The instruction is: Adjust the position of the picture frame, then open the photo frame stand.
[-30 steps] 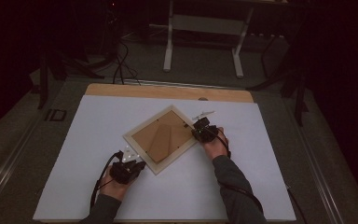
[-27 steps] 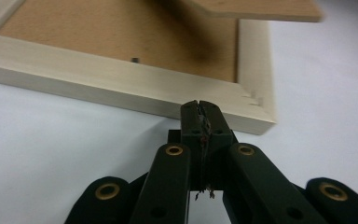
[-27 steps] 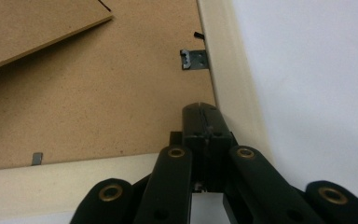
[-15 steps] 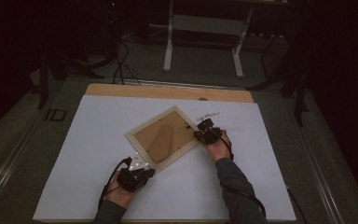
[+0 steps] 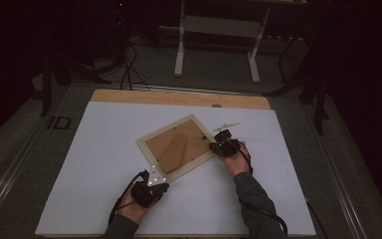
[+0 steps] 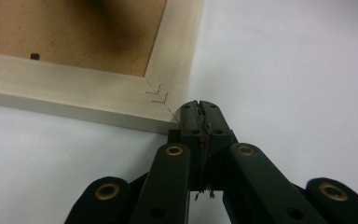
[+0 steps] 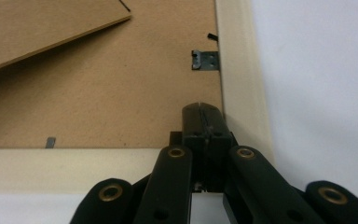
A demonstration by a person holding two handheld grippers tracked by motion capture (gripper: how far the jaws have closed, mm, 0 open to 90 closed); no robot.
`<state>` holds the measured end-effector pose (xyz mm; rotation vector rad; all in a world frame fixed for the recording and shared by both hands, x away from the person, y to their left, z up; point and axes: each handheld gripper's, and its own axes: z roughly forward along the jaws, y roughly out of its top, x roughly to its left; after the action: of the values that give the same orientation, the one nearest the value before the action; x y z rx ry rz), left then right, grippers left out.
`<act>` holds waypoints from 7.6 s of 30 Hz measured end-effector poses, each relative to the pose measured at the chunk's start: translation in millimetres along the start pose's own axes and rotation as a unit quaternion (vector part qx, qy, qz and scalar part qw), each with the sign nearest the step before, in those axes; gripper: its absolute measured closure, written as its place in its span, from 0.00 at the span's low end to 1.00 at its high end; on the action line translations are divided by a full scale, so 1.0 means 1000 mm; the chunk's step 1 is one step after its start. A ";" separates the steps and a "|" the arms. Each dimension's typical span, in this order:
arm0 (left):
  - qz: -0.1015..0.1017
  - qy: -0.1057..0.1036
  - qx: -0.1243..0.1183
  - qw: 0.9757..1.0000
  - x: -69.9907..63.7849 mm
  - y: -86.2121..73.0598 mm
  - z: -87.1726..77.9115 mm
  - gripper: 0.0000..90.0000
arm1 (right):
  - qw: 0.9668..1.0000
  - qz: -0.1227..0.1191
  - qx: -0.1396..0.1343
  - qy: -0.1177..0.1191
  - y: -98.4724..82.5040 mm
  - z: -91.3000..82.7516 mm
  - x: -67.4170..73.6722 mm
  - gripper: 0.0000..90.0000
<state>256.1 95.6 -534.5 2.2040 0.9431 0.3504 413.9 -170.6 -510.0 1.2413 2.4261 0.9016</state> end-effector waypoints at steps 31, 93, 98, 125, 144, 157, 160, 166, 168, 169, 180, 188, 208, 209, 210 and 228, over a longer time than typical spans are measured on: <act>-0.046 0.039 -0.005 0.998 0.030 -0.001 0.000 1.00 | 1.000 0.018 -0.011 0.014 -0.045 -0.034 0.018 1.00; -0.087 0.066 -0.029 0.994 0.058 -0.013 -0.024 0.92 | 0.995 0.073 -0.074 -0.008 -0.101 -0.076 -0.019 0.85; -0.082 0.069 -0.023 0.994 0.056 -0.012 -0.020 0.87 | 0.994 0.077 -0.078 -0.011 -0.103 -0.076 -0.020 0.81; -0.091 0.035 -0.064 0.993 0.069 0.025 -0.044 0.63 | 0.993 0.060 -0.098 -0.010 -0.115 -0.079 -0.004 0.67; -0.064 -0.036 -0.051 0.996 0.081 0.085 -0.032 0.57 | 0.993 0.072 -0.095 -0.017 -0.120 -0.076 -0.008 0.66; -0.057 -0.070 -0.012 0.996 0.096 0.104 0.002 0.41 | 0.993 0.078 -0.091 -0.012 -0.121 -0.072 -0.009 0.65; -0.064 -0.078 -0.004 0.995 0.098 0.106 0.009 0.39 | 0.993 0.078 -0.090 -0.013 -0.121 -0.072 -0.010 0.65; -0.069 -0.086 0.014 0.994 0.100 0.109 0.021 0.37 | 0.993 0.082 -0.087 -0.013 -0.122 -0.071 -0.012 0.64; -0.069 -0.092 0.020 0.993 0.099 0.110 0.025 0.36 | 0.992 0.084 -0.090 -0.013 -0.122 -0.072 -0.013 0.64; -0.068 -0.092 0.025 0.993 0.099 0.110 0.027 0.35 | 0.992 0.084 -0.089 -0.013 -0.123 -0.072 -0.013 0.64; -0.071 -0.104 0.043 0.991 0.102 0.110 0.041 0.34 | 0.992 0.085 -0.088 -0.013 -0.123 -0.071 -0.015 0.64; -0.070 -0.120 0.049 0.989 0.099 0.110 0.046 0.34 | 0.993 0.084 -0.086 -0.010 -0.123 -0.071 -0.015 0.64; -0.068 -0.145 0.075 0.984 0.093 0.108 0.061 0.39 | 0.993 0.083 -0.085 -0.009 -0.123 -0.070 -0.014 0.63; -0.069 -0.146 0.077 0.984 0.093 0.108 0.062 0.39 | 0.993 0.083 -0.086 -0.008 -0.123 -0.071 -0.014 0.63; -0.069 -0.146 0.078 0.984 0.093 0.108 0.063 0.39 | 0.993 0.084 -0.086 -0.008 -0.123 -0.071 -0.014 0.63; -0.045 -0.112 0.088 0.989 0.086 0.111 0.063 0.42 | 0.993 0.084 -0.083 -0.008 -0.123 -0.070 -0.014 0.63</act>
<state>405.0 72.1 -504.3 2.2900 0.9760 -0.0253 309.7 -264.1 -535.3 1.3995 2.2073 1.1112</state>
